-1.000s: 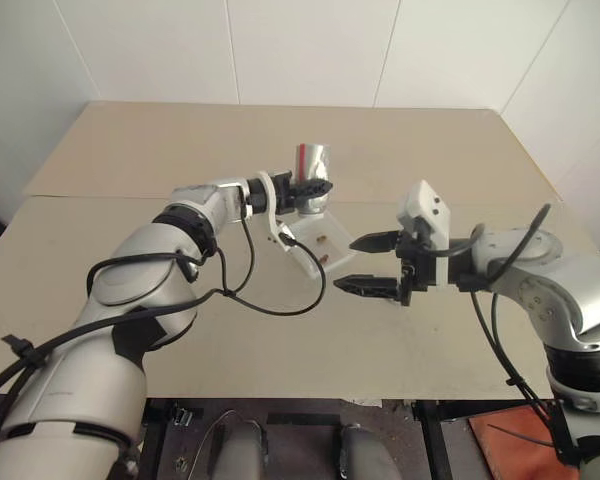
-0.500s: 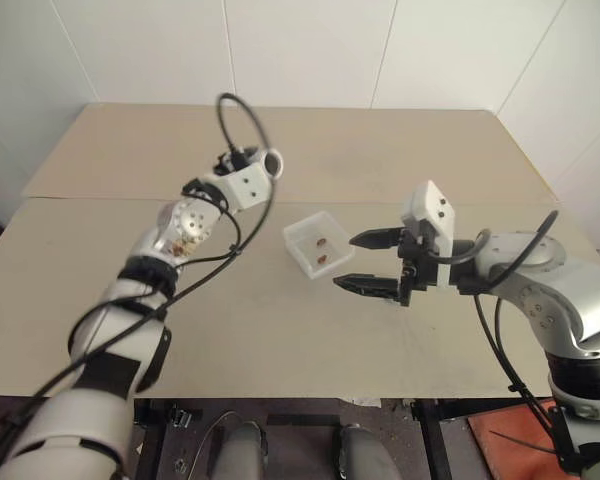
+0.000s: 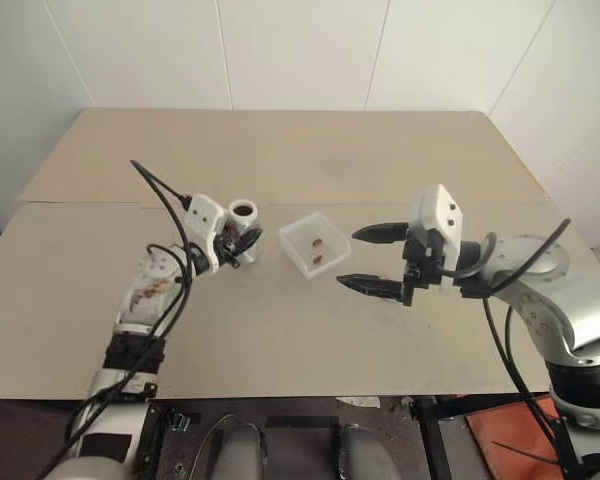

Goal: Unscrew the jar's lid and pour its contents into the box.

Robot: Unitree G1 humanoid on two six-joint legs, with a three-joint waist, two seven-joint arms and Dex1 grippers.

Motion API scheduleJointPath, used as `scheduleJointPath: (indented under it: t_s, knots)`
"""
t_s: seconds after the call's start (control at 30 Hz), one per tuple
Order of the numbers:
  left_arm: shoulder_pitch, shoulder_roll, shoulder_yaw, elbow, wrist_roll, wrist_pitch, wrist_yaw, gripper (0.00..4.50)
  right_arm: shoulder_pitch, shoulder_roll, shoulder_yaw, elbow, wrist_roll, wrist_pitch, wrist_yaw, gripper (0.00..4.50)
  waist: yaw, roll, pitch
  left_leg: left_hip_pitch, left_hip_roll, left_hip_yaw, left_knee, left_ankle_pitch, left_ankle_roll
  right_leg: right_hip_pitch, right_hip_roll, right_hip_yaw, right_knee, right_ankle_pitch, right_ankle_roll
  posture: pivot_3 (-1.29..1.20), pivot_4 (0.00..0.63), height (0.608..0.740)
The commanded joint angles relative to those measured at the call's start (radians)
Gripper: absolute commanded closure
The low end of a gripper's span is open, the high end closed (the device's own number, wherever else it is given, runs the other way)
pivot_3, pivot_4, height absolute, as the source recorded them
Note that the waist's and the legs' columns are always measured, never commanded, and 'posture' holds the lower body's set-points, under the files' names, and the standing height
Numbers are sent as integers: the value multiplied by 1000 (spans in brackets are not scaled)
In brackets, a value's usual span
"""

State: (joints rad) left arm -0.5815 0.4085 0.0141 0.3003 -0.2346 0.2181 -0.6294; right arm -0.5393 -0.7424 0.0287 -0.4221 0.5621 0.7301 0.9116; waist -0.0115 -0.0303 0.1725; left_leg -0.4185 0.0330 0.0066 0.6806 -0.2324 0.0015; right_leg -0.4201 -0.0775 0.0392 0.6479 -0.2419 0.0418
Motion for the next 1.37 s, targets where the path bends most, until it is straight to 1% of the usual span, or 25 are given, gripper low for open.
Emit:
scheduleJointPath:
  t_s: [0.03,0.1,0.17,0.23,0.3,0.37,0.5,0.57,0.67,0.73,0.8,0.9,1.0,1.07,1.17,1.23,1.3,1.37]
  knots:
    - [-2,-13,33,-4,5,-63,26,2585,-7,-10,-27,-19,-4,-33,0,24,0,0,0,0,0,0,0,0,0,0,0,0,0,0,0,0,150,740]
    - [1,-19,34,9,9,-68,32,2585,-7,-10,-28,-19,-3,-34,-1,24,0,0,0,0,0,0,0,0,0,0,0,0,0,0,0,0,150,740]
    - [3,-20,31,14,11,-63,34,1839,-3,-11,-30,-18,-2,-36,1,0,0,0,0,0,0,0,0,0,0,0,0,0,0,0,0,0,150,740]
    - [11,-15,32,11,5,-56,24,1285,-3,-12,-30,-17,-4,-36,0,0,0,0,0,0,0,0,0,0,0,0,0,0,0,0,0,0,150,740]
    - [23,-2,32,1,1,-48,8,565,-7,-11,-28,-15,-5,-34,-1,0,-1,0,0,0,0,0,0,0,0,0,0,0,0,0,0,0,150,740]
    - [30,9,37,-3,0,-44,1,33,-10,-8,-26,-13,-6,-33,-3,0,-2,0,0,0,0,0,0,0,0,0,0,1,0,0,0,0,150,740]
    - [65,53,48,-50,-8,-23,-22,33,-11,-2,-22,-8,-6,-36,-2,0,-2,0,0,0,0,0,0,0,0,-1,0,1,0,0,0,0,150,740]
    - [99,90,57,-108,-31,26,-51,33,-9,0,-22,-9,-5,-36,-2,0,-3,0,0,0,0,0,0,0,0,-1,0,1,0,0,0,0,150,740]
    - [181,179,62,-221,-47,65,-129,33,5,-3,-31,-17,-1,-35,0,0,-5,0,0,0,1,1,-1,0,0,-1,0,1,0,0,0,0,150,740]
    - [242,239,89,-309,-100,131,-185,33,18,-9,-41,-22,5,-33,3,0,-5,0,0,1,1,1,-2,0,0,-1,0,2,0,0,0,0,150,740]
    - [311,314,127,-396,-176,191,-274,33,36,-19,-48,-27,3,-36,7,0,-4,0,0,1,1,1,-2,0,0,-1,0,2,0,0,0,0,150,740]
    - [412,409,231,-494,-317,199,-448,33,54,-30,-58,-28,-3,-44,8,0,-4,0,0,1,1,2,-2,0,0,-1,0,2,-1,0,0,0,150,740]
    - [474,496,373,-519,-452,192,-635,33,65,-44,-75,-22,-1,-58,18,0,-1,0,0,2,2,3,-2,0,0,0,0,2,-1,0,-1,0,150,740]
    - [504,560,464,-530,-502,182,-744,33,74,-56,-94,-15,6,-71,35,0,-1,0,0,3,2,3,-2,0,0,0,0,1,-1,-1,-1,0,150,740]
    - [525,610,550,-534,-541,221,-759,33,90,-64,-107,-14,9,-88,51,0,-1,0,0,3,2,4,-3,0,0,0,0,2,-1,-1,-1,0,150,740]
    - [544,625,590,-541,-531,217,-753,33,97,-70,-121,-14,15,-89,57,0,-2,0,0,4,2,4,-3,0,0,0,0,2,-1,-1,-1,0,150,740]
    - [560,628,612,-549,-524,213,-751,33,105,-73,-130,-16,20,-90,61,0,-2,0,0,4,2,4,-3,0,0,1,0,2,-1,-1,-1,0,150,740]
    - [563,617,606,-562,-523,213,-731,33,109,-71,-134,-17,27,-82,51,0,-3,0,0,4,2,4,-3,0,0,0,1,2,-1,-1,-1,0,150,740]
